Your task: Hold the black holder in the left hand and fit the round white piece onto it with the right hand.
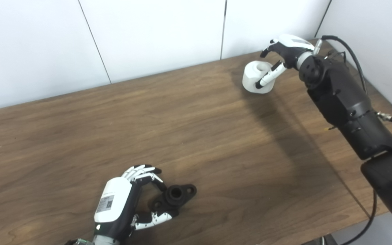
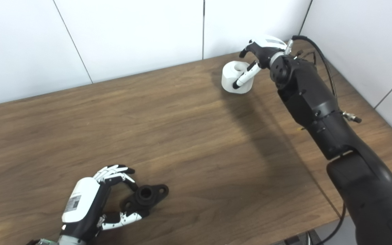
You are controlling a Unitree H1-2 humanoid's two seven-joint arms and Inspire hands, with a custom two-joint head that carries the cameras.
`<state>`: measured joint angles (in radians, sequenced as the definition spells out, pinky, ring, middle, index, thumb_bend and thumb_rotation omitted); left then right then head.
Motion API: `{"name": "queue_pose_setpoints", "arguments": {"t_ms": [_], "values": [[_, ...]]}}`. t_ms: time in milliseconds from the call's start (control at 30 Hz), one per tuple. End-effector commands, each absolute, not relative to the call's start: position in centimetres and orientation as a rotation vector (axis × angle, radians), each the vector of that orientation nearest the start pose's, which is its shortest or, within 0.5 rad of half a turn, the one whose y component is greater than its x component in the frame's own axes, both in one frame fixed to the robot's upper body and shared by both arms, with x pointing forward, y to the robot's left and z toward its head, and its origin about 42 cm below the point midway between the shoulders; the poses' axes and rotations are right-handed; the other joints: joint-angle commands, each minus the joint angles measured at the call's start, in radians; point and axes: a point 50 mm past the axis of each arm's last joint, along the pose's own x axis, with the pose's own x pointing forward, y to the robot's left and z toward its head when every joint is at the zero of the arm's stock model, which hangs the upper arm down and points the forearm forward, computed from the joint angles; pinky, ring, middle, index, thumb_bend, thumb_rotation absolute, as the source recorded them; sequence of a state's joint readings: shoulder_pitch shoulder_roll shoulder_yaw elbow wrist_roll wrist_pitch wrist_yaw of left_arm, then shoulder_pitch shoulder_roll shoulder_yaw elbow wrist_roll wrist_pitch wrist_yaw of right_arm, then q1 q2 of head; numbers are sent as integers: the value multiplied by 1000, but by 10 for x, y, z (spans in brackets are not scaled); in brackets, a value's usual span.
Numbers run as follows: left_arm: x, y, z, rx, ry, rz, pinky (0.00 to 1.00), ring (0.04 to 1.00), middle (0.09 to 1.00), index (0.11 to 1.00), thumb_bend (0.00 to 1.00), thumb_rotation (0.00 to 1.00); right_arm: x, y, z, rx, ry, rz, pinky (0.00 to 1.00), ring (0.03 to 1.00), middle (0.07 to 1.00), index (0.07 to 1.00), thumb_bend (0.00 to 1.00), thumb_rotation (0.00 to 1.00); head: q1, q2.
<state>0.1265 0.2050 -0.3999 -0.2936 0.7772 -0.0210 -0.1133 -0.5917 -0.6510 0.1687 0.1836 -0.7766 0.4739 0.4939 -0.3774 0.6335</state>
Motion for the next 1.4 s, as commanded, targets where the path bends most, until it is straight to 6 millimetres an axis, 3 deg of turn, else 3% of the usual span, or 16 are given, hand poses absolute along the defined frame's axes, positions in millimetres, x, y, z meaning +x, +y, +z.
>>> {"name": "queue_pose_setpoints", "arguments": {"t_ms": [0,667,1100,1367], "values": [[202,165,104,923,-102,-531,851,842,764,486,519,45,448,-385,312,-1364,266,-83,980,1000,978,780,976,351,0,1],[203,164,103,921,-101,-533,847,843,764,486,519,45,447,-379,314,-1375,261,-72,1000,1000,933,662,904,339,2,4],[203,163,104,913,-112,-531,844,841,761,486,519,45,444,-383,316,-1381,262,-66,997,1000,918,655,865,297,3,6],[204,162,105,909,-104,-531,851,846,765,486,519,45,442,-386,316,-1372,256,-65,944,988,904,646,828,265,3,9]]}}
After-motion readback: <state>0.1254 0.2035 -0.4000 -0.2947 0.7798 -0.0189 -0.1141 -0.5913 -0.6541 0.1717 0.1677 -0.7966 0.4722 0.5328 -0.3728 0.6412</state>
